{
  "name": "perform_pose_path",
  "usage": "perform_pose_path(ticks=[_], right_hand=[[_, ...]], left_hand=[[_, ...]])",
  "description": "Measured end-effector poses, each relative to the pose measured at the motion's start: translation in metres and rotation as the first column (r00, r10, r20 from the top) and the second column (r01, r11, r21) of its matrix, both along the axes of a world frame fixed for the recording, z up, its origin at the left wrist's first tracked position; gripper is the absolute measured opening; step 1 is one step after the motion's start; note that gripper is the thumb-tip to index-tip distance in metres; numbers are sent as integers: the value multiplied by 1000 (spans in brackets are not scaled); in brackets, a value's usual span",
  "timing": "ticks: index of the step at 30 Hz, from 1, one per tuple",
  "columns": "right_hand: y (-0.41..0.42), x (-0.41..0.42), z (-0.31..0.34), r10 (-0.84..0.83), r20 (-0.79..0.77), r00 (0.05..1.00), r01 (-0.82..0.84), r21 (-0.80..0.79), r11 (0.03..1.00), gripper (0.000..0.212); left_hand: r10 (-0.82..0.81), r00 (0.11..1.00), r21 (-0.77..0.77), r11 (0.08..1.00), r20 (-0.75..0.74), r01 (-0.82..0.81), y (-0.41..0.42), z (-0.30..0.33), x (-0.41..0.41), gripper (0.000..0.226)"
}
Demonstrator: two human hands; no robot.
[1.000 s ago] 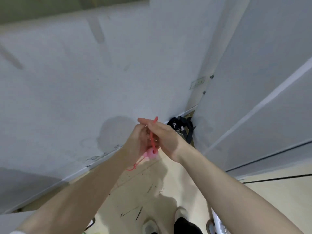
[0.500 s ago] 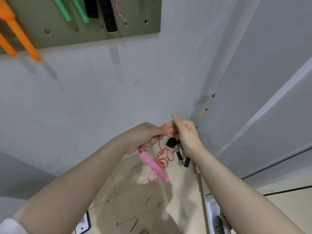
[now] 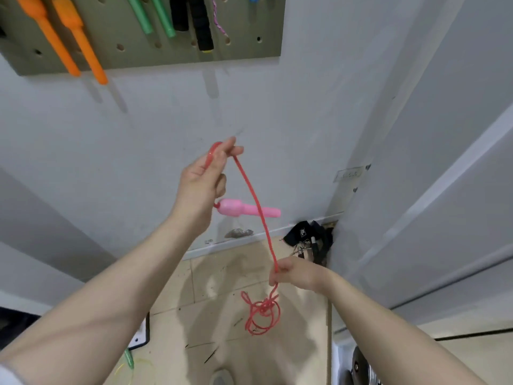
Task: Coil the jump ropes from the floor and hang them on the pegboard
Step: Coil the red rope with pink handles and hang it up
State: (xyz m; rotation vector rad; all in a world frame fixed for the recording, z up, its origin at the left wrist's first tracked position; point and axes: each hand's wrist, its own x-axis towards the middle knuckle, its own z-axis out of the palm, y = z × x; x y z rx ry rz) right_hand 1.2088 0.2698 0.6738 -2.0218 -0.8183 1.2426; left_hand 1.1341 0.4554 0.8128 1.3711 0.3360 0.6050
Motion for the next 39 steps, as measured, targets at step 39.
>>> perform_pose_path(ticks=[39], right_hand=[[-39,7,102,-215,-295,931,275,179,945,31]], left_hand=[[-34,913,-295,951,-407,-97,-117,-60,-9,39]])
